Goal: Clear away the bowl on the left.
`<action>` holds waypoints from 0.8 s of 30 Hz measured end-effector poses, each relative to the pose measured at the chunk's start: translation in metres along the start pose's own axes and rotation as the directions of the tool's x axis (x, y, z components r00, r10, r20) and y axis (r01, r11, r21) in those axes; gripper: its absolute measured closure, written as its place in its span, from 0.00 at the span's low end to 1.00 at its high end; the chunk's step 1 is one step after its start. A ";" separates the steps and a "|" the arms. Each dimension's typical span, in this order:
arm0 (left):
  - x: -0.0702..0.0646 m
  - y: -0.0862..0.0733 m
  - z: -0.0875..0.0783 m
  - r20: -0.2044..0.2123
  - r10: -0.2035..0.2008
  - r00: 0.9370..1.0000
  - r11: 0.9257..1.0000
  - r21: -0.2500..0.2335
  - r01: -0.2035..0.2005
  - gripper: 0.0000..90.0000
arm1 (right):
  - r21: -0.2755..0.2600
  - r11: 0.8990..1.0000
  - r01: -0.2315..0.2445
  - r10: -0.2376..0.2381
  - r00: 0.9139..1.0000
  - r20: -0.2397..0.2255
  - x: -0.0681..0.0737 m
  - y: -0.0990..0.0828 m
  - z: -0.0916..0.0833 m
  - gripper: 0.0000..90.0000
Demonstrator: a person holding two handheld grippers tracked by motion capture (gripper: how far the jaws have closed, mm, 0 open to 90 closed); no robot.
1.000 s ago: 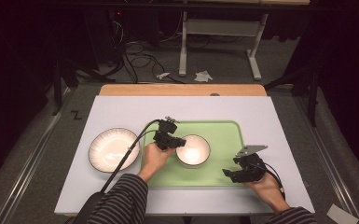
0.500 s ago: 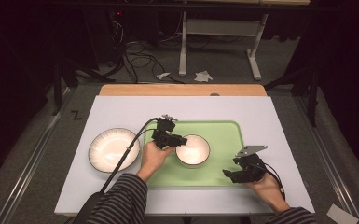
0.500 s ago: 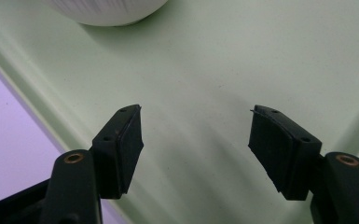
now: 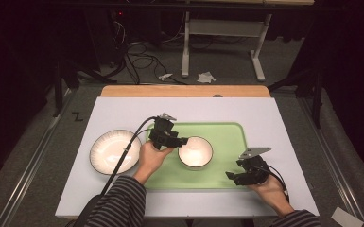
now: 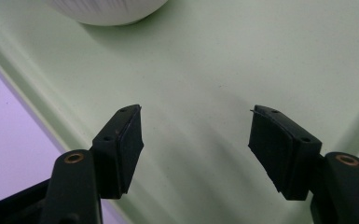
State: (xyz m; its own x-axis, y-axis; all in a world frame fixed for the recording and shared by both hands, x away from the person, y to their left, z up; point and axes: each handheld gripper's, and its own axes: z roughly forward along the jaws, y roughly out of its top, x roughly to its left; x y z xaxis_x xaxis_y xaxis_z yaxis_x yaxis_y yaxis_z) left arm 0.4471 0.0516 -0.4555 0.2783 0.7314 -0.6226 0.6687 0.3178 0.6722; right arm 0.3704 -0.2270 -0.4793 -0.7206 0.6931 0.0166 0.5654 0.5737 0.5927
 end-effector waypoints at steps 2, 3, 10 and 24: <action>-0.001 0.001 -0.003 0.009 0.003 1.000 1.000 0.001 -0.003 0.50 | 0.002 1.000 0.004 -0.004 1.000 -0.001 0.000 0.000 0.000 0.40; -0.002 0.002 -0.004 0.012 0.002 1.000 1.000 -0.005 -0.002 0.49 | 0.004 1.000 0.005 -0.005 1.000 0.000 0.000 0.000 0.000 0.40; -0.002 0.004 -0.008 0.012 0.010 1.000 1.000 -0.007 -0.010 0.48 | 0.006 1.000 0.001 0.000 1.000 -0.002 0.000 0.000 0.000 0.40; 0.001 0.020 -0.026 0.024 -0.023 0.999 0.999 -0.043 0.024 0.47 | 0.007 1.000 0.002 -0.002 1.000 -0.007 0.000 0.000 0.001 0.40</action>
State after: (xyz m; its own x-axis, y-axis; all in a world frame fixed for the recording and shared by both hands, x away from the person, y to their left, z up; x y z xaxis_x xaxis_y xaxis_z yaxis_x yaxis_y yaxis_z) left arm 0.4429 0.0743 -0.4321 0.2787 0.7093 -0.6474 0.6450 0.3612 0.6734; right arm 0.3709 -0.2268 -0.4801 -0.7245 0.6890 0.0212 0.5669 0.5780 0.5869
